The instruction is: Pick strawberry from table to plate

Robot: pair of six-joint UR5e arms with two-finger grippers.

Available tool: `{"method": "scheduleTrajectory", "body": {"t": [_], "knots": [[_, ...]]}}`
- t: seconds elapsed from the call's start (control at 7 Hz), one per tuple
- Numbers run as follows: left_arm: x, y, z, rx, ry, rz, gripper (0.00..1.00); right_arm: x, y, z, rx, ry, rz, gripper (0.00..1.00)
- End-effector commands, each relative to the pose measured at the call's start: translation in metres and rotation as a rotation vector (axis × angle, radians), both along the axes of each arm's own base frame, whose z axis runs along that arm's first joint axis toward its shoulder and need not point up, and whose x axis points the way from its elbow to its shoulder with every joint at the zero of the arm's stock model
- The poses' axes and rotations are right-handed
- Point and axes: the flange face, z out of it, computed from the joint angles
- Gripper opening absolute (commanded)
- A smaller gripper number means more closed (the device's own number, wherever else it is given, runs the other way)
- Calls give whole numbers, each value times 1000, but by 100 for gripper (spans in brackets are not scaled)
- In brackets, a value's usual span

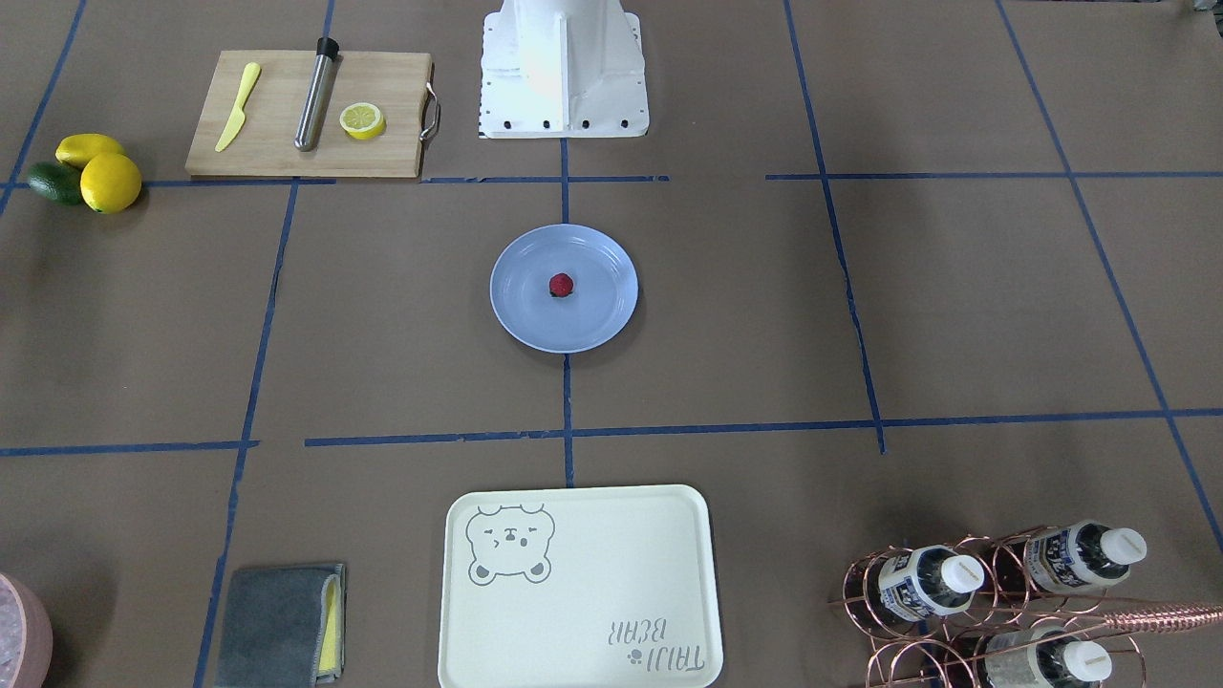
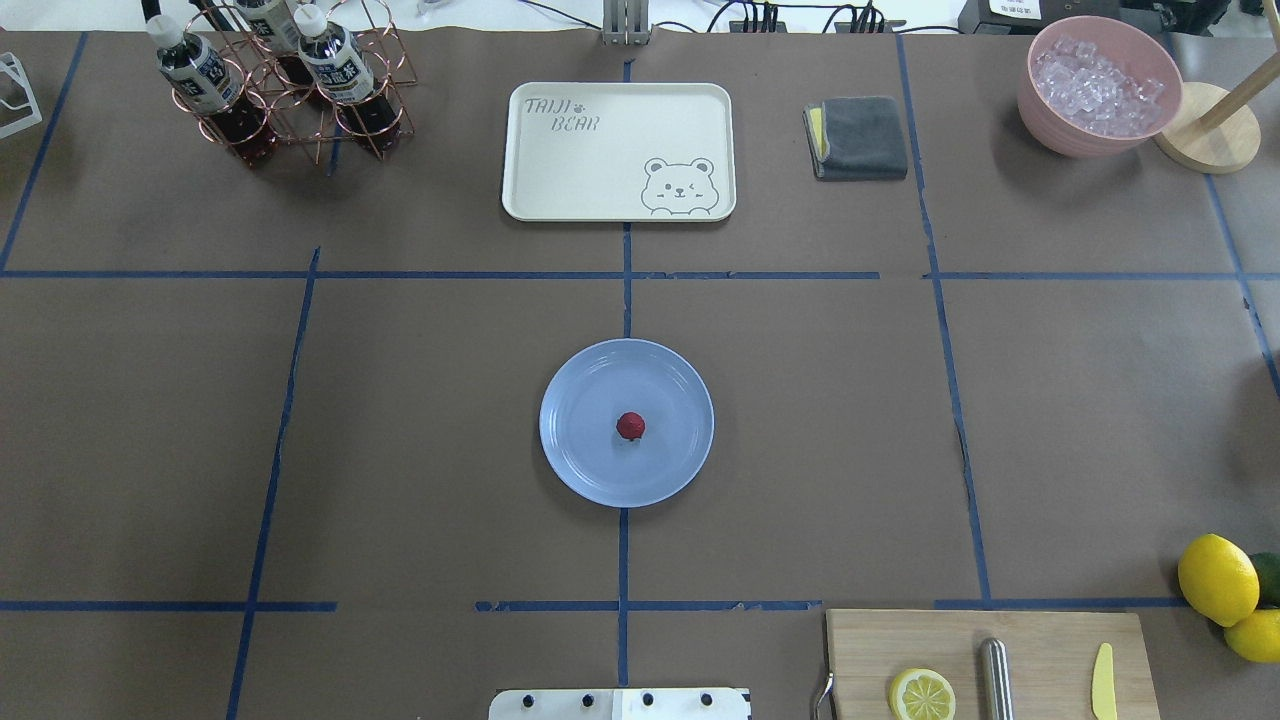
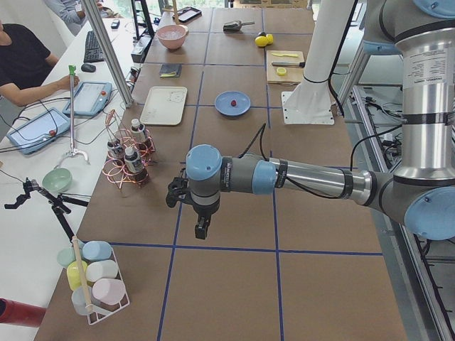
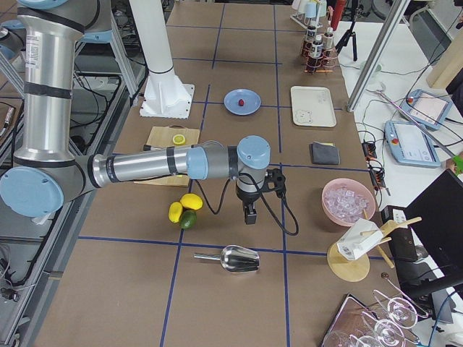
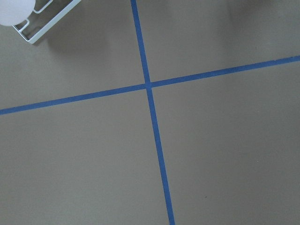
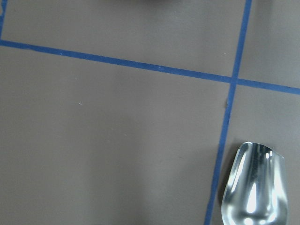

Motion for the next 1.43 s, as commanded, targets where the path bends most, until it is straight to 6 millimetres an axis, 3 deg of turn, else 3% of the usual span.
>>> {"method": "scheduleTrajectory", "body": {"t": [0.0, 0.71, 1.29], "knots": [[1, 5, 13, -27, 10, 2, 100, 7, 9, 9, -38, -42, 3, 100], [1, 3, 9, -13, 10, 3, 100, 7, 19, 24, -70, -28, 8, 100], [1, 5, 21, -42, 10, 2, 100, 3, 19, 24, -68, -23, -1, 100]]}}
